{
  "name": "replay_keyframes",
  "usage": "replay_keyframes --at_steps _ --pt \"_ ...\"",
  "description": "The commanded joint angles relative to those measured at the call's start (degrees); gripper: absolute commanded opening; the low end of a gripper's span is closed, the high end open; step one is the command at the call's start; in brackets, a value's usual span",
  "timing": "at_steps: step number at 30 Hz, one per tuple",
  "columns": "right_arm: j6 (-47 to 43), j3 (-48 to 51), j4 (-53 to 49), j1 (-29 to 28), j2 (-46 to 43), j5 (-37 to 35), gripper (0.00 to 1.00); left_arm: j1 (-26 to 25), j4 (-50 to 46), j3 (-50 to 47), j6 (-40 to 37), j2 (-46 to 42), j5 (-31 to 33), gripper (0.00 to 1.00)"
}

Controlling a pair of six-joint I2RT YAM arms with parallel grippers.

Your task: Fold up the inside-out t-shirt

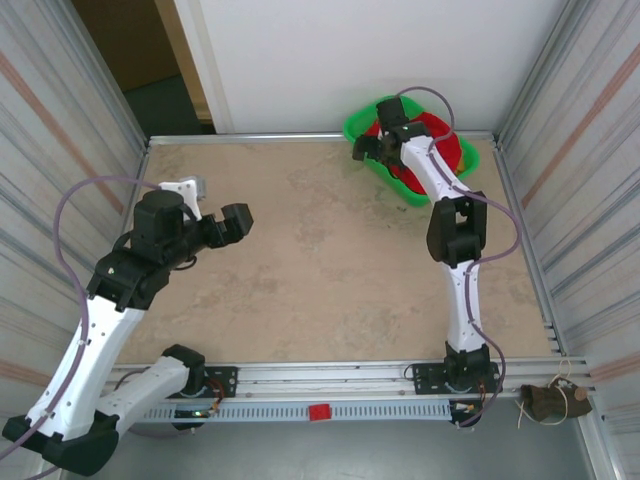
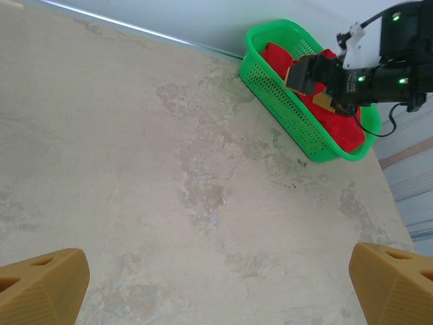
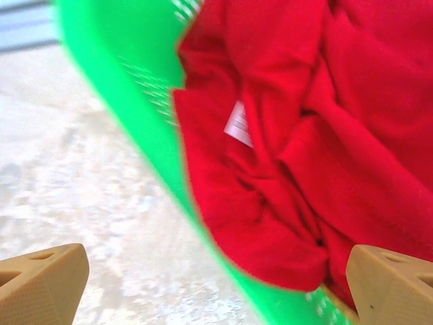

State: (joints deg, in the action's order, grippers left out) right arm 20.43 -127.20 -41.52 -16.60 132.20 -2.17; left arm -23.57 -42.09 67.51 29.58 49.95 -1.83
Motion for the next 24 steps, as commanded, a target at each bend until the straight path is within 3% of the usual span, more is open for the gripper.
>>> replay_keyframes --at_steps 1,6,13,19,24 --pt "-3.2 -2.28 4.24 -1.89 -6.58 -1.3 0.98 0.37 1.74 0.54 -0.86 -0.05 -0.63 0.99" --pt "-5.57 -5.38 3.52 -6.78 -2.18 2.17 0.98 0.37 2.36 -0.34 -0.76 0.22 -1.03 0.99" --pt "-5.86 -11.12 5.4 -11.38 8.69 -2.53 0.98 0.37 4.41 -2.39 0.38 0.26 -2.42 0.99" --pt "-2.67 -19.72 5.0 -8.69 17.61 -8.7 0.98 0.37 6.25 -4.01 2.02 1.05 -4.9 0.99" --pt "2.83 -20.37 4.67 -2.96 17.54 -13.39 0.98 0.36 7.86 -5.49 2.72 1.68 -5.65 0.99"
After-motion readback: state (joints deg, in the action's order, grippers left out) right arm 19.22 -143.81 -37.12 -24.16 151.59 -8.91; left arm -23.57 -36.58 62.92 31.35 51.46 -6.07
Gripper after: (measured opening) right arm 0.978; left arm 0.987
